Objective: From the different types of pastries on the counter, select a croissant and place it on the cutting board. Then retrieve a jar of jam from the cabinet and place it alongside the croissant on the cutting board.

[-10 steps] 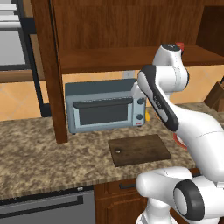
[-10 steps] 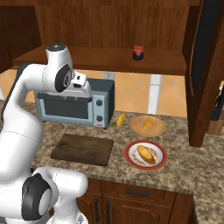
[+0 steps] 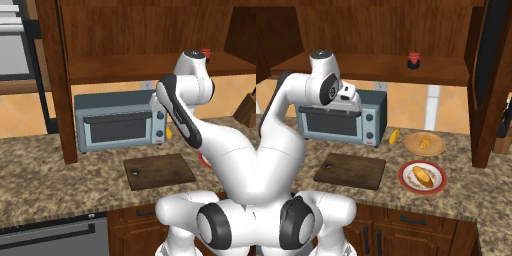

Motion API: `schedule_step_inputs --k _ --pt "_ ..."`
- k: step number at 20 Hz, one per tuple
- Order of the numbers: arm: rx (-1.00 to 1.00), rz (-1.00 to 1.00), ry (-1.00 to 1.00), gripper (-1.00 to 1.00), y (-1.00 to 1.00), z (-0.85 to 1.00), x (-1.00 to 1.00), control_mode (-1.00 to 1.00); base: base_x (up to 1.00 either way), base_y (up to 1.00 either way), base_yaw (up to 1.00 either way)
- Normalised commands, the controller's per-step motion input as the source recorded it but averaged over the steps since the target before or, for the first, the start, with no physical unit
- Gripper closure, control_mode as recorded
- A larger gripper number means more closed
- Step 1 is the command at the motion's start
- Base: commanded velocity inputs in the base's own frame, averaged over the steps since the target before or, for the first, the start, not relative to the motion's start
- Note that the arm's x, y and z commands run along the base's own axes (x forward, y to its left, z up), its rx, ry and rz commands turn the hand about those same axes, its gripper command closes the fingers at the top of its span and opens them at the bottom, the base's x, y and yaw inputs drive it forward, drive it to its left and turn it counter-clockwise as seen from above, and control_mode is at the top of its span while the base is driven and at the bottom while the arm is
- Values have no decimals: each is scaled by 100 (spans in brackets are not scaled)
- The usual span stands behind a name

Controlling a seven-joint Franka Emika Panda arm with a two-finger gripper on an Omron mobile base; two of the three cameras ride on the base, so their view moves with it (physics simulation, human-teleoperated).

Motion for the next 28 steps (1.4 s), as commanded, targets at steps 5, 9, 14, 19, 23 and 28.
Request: schedule_step_inputs --k 5,9,14,19,23,28 --pt "2 -12 -6 -100 -59 37 7 -100 0 0 0" --pt "7 0 0 -100 -88 41 0 -100 0 0 0" --pt "1 -7 -10 -100 -77 5 3 -100 0 0 0" --pt "0 -4 -17 -100 -61 32 1 -100 0 0 0" --pt "0 0 -22 -100 -48 48 -5 -100 0 0 0" --pt "3 -5 -26 -100 -6 53 0 -100 0 0 0"
